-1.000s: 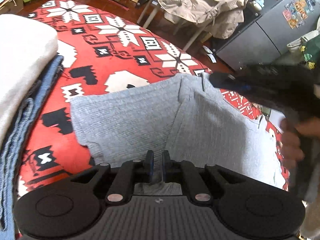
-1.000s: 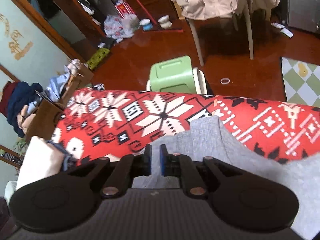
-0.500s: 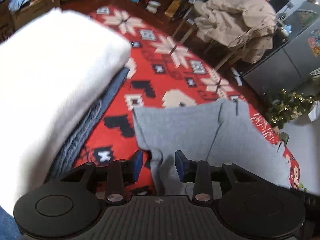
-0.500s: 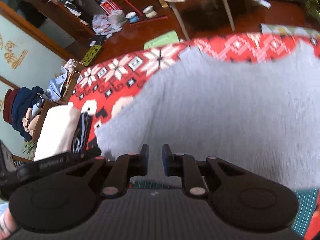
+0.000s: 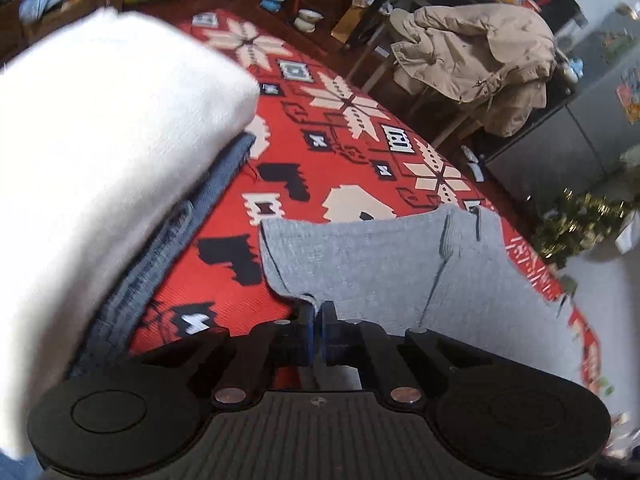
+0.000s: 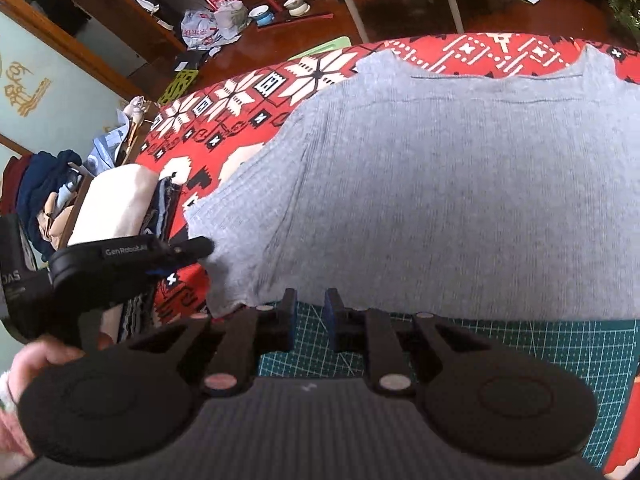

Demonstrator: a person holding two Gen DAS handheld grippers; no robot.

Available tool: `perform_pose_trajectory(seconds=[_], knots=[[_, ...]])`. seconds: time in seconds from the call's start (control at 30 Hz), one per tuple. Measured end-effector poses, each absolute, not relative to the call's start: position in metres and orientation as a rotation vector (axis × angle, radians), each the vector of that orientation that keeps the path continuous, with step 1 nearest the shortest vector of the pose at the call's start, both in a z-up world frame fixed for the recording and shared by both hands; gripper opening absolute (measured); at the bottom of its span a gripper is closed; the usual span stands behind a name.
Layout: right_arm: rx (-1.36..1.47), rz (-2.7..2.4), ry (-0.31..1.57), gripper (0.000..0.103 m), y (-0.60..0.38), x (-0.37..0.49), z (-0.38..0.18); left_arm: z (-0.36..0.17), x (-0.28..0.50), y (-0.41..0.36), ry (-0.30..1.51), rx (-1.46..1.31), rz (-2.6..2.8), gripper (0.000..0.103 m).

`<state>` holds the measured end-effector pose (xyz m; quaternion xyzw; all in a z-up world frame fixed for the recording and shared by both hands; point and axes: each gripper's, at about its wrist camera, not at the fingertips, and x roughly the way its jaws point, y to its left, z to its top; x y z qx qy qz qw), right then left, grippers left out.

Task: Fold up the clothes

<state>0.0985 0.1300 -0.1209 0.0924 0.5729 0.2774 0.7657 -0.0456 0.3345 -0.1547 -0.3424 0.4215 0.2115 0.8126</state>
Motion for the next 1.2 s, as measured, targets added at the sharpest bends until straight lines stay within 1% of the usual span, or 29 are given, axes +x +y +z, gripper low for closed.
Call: perform_pose_trajectory(seconds=[0.07, 0.3, 0.37, 0.4, 0.5, 0.57, 0.77, 0.83, 0.87, 1.0, 1.1, 1.13, 1.2], knots=[[0.195, 0.616, 1.241, 0.017, 0.132, 0.098, -0.12, -0.152, -0.047, 0.333, 0.918, -0.684, 0.451, 0.004], [0.138, 0.661, 1.221, 0.017, 0.162, 0.095, -0.128, -0.159, -0.047, 0.337, 0.954, -0.667, 0.435, 0.004], [0.112, 0.675, 1.205, 0.013, 0.174, 0.093, -0.13, -0.159, -0.047, 0.337, 0.961, -0.653, 0.423, 0.004], [0.1, 0.676, 1.198, 0.009, 0.179, 0.092, -0.132, -0.159, -0.047, 0.338, 0.963, -0.653, 0.42, 0.004], [0.083, 0.663, 1.206, 0.008, 0.193, 0.092, -0.143, -0.158, -0.047, 0.341, 0.969, -0.645, 0.411, 0.004], [0.07, 0.662, 1.224, 0.004, 0.201, 0.09, -0.152, -0.158, -0.047, 0.342, 0.974, -0.632, 0.405, 0.004], [0.042, 0.688, 1.216, 0.004, 0.21, 0.088, -0.151, -0.159, -0.048, 0.344, 0.98, -0.631, 0.373, 0.004], [0.024, 0.701, 1.223, 0.004, 0.213, 0.087, -0.155, -0.16, -0.05, 0.347, 0.985, -0.657, 0.371, 0.008], [0.02, 0.701, 1.224, 0.004, 0.214, 0.087, -0.154, -0.16, -0.051, 0.349, 0.988, -0.665, 0.377, 0.008], [0.013, 0.711, 1.21, 0.01, 0.215, 0.085, -0.141, -0.156, -0.059, 0.357, 0.995, -0.665, 0.397, 0.008], [-0.05, 0.743, 1.194, 0.01, 0.221, 0.074, -0.137, -0.149, -0.061, 0.363, 0.996, -0.645, 0.39, 0.008], [-0.07, 0.758, 1.188, 0.01, 0.225, 0.069, -0.138, -0.146, -0.061, 0.365, 0.994, -0.634, 0.383, 0.008], [-0.105, 0.783, 1.177, 0.01, 0.232, 0.061, -0.138, -0.139, -0.059, 0.367, 0.986, -0.607, 0.364, 0.016]])
